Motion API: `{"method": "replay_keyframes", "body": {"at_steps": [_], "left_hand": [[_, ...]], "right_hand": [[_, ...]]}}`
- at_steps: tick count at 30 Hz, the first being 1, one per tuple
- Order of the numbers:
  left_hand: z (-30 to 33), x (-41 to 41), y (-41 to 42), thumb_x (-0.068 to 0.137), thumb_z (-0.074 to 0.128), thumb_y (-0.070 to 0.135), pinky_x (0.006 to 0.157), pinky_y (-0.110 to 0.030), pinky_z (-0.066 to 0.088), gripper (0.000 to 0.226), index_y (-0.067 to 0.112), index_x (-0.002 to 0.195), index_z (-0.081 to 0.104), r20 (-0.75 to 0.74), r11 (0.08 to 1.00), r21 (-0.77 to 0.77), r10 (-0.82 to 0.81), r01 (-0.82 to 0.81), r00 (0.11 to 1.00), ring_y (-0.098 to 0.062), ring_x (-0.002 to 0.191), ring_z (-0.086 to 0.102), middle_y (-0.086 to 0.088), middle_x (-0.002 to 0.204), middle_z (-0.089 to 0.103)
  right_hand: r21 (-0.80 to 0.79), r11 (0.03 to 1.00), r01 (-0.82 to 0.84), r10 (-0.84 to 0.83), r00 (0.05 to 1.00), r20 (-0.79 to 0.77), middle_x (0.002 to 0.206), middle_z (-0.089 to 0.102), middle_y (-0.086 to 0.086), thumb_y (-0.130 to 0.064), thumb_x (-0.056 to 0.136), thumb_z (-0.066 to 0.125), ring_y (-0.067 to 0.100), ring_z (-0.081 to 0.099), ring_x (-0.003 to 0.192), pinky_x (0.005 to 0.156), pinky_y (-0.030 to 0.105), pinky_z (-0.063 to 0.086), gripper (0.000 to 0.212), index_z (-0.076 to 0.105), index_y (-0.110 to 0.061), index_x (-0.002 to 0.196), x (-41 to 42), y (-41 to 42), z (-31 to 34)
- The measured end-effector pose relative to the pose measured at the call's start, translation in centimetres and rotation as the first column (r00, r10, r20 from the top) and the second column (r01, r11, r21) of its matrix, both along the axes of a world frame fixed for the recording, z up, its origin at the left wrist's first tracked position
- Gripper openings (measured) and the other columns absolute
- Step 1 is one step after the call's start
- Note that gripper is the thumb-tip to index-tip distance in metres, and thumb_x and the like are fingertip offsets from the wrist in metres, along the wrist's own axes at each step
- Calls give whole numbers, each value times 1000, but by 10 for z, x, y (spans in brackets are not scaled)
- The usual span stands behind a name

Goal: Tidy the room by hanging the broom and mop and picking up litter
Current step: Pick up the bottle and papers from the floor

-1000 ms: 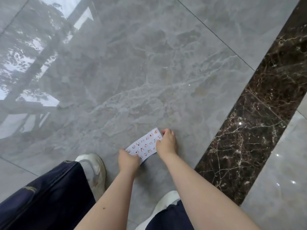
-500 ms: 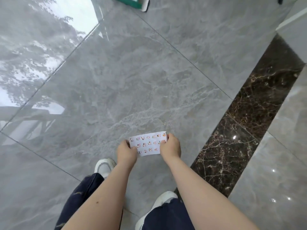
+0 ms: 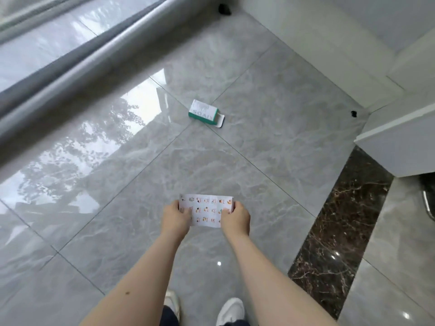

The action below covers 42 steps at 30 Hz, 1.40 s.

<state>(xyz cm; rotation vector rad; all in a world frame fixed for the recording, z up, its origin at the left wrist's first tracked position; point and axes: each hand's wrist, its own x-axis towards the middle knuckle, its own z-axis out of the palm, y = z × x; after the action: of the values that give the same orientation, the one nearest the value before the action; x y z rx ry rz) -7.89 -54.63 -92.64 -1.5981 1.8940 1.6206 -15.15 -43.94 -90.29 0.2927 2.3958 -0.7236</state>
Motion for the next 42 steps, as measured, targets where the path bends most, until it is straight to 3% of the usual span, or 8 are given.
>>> {"method": "replay_keyframes", "body": {"at_steps": [7,12,20,23,30,32,35,42], "left_hand": [[24,-91,-59,91,50,12,66,-30,41,17,1,98,61,-67,1000,-17,25,-26,997,-27,79,55,-9,89,61],[23,-169,-101,91,50,12,64,-30,40,16,1,95,61,-92,1000,-4,23,-24,995,-24,73,54,-9,85,62],[-1,-266,-152,90,55,17,48,-27,32,19,8,73,55,-59,992,-10,124,-124,991,-19,59,47,0,64,53],[-20,-296,-176,89,58,19,47,-26,31,18,5,76,56,-46,992,-8,122,-123,991,-16,54,44,-1,65,53],[-82,-362,-234,85,63,22,58,-30,36,25,-2,78,58,22,997,51,59,-60,998,-22,65,49,-10,72,57],[-97,-377,-245,83,63,14,52,-27,34,20,5,66,55,24,998,39,40,-41,999,-19,58,47,-3,63,54],[-119,-393,-256,80,64,9,46,-24,28,37,16,53,41,53,1000,-9,-8,9,999,-12,49,38,3,54,43],[-188,-415,-266,80,66,17,56,-28,33,24,3,65,53,185,990,19,-138,137,973,-24,67,48,-13,78,54]], "right_hand": [[-84,996,9,-13,999,-44,105,67,10,-6,87,45,28,63,95,76,31,49,22,62,-5,100,-86,-52,27],[-116,991,62,-64,998,-11,106,69,8,-6,88,46,19,57,82,70,24,43,24,64,-10,104,-169,-86,15],[-81,995,55,-52,998,37,102,69,12,-9,87,48,23,58,84,72,27,44,21,65,-3,97,-277,-142,-11],[-67,995,77,-72,995,66,99,70,11,-9,86,50,28,64,89,74,30,50,21,67,-3,97,-305,-165,-32],[-32,975,218,-212,969,128,92,68,10,-8,83,57,21,57,76,66,23,41,14,65,-3,93,-354,-213,-92],[10,979,206,-205,967,151,93,68,11,-8,83,58,22,55,77,66,23,39,12,64,-2,91,-368,-227,-109],[32,980,195,-197,961,192,100,69,13,-9,83,60,22,55,78,66,26,42,17,64,1,97,-383,-245,-134],[58,967,250,-256,932,257,107,67,16,-7,87,54,33,64,98,81,35,51,18,62,3,100,-410,-258,-198]]}}
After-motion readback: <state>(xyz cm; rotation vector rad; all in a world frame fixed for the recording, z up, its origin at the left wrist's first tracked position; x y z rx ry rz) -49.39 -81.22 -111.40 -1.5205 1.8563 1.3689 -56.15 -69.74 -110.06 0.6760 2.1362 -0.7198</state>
